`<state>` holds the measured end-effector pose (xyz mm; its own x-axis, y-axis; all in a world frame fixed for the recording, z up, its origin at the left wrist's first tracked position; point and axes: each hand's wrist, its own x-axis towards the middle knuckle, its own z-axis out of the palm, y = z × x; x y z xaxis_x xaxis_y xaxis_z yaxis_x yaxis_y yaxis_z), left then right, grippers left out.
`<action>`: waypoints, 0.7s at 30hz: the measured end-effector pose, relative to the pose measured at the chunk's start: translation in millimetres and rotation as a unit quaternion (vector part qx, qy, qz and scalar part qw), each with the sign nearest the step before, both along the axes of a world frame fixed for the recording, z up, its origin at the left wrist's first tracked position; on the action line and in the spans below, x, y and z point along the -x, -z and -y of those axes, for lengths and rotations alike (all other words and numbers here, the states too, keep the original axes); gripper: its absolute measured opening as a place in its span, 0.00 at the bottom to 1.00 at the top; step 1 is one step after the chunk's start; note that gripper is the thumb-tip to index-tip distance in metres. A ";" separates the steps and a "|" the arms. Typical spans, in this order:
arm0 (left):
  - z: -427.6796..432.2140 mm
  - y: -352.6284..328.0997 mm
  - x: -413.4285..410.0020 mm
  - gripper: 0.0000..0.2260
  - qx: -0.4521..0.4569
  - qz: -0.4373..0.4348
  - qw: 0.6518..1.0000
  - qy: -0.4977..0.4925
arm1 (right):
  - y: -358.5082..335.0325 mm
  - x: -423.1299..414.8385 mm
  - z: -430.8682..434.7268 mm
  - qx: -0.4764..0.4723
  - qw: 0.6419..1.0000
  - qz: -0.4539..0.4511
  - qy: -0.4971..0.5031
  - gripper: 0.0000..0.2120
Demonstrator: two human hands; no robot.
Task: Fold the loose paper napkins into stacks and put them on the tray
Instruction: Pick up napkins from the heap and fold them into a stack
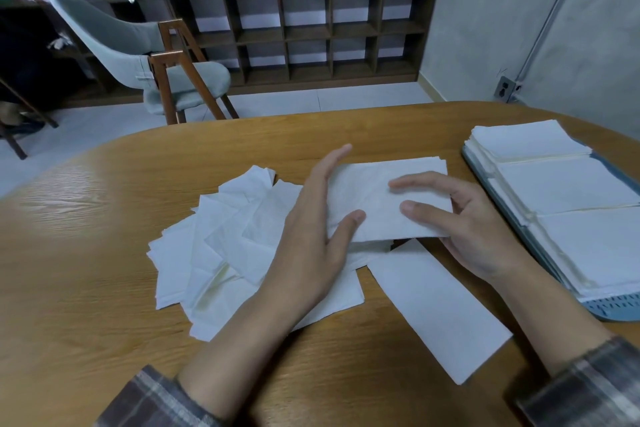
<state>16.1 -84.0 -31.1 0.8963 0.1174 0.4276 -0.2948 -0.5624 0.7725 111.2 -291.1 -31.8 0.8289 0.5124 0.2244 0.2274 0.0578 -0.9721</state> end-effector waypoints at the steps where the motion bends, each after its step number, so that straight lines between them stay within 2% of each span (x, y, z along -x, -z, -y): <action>1: 2.6 1.8 0.3 0.31 -0.020 0.014 1.000 -0.014 | -0.1 0.0 0.4 0.027 0.999 0.024 0.017 0.13; 4: 9.3 2.4 2.2 0.30 -0.082 0.072 0.993 -0.036 | -0.8 -1.5 0.4 0.080 0.991 0.077 0.081 0.14; 6: 10.9 3.6 3.5 0.20 -0.098 0.092 0.991 0.026 | 0.4 -2.7 0.3 0.081 0.986 0.084 0.118 0.15; 9: 9.9 12.3 2.8 0.10 -0.144 0.004 0.975 0.169 | 0.3 -2.9 0.7 0.077 0.983 0.083 0.146 0.15; 13: 12.5 20.0 2.5 0.13 -0.200 -0.109 0.946 0.232 | 2.0 -3.6 0.3 0.085 0.981 0.090 0.147 0.15; 21: 13.5 19.5 3.2 0.07 -0.232 -0.089 0.945 0.212 | 1.8 -4.4 -0.8 0.101 0.981 0.091 0.138 0.15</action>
<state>13.0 -97.4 -50.6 0.8837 -0.4313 0.1819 -0.4575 -0.7139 0.5301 115.6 -290.3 -33.6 0.8980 0.3226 0.2991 0.3787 -0.2207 -0.8988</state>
